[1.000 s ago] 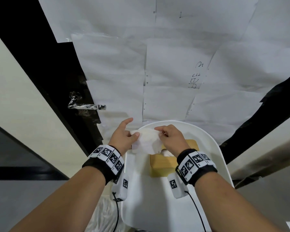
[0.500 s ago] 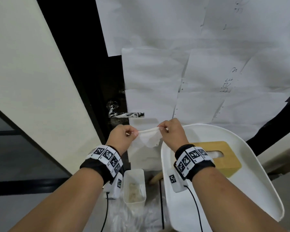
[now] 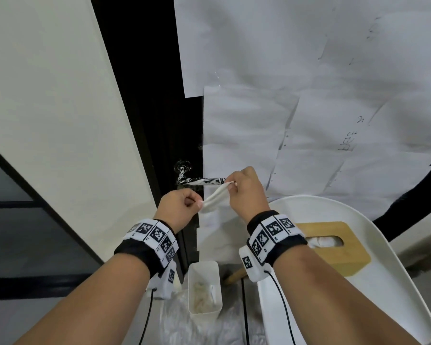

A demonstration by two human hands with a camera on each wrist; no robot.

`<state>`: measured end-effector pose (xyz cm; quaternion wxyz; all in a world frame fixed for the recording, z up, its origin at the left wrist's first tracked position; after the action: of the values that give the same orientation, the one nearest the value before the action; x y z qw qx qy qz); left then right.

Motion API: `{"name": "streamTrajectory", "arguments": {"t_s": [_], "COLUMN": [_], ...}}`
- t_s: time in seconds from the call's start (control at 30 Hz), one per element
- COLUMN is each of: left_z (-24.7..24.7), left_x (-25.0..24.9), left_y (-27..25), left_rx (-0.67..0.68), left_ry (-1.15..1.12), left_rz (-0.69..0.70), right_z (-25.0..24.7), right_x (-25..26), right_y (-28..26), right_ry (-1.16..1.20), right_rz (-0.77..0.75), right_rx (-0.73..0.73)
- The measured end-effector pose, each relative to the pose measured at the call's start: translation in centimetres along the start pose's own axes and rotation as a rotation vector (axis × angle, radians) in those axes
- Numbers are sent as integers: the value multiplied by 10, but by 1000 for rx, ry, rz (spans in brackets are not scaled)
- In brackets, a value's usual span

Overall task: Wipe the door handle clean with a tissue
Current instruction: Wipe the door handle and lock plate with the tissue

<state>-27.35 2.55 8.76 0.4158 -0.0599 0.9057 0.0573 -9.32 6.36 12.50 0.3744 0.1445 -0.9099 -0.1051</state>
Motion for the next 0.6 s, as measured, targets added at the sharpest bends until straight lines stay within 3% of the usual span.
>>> {"name": "streamTrajectory", "arguments": {"t_s": [0.13, 0.4, 0.6], "left_z": [1, -49, -70], "left_x": [-9, 6, 17], "left_y": [2, 22, 32], "left_rx": [-40, -494, -644], "left_ry": [-36, -50, -111], "left_rz": [-8, -62, -102], "right_z": [-6, -5, -1], "right_x": [-3, -8, -4], "right_y": [12, 22, 36], "right_ry": [-20, -69, -83], "right_rz": [-30, -38, 4], "right_rx": [-26, -31, -116]}}
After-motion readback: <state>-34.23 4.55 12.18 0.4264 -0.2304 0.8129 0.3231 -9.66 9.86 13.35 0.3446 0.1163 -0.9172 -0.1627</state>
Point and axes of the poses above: each hand's wrist, its own y-axis towards the middle knuckle, its own z-axis out of the palm, x = y × z, the point moved 5 cm from there along y, towards the middle knuckle
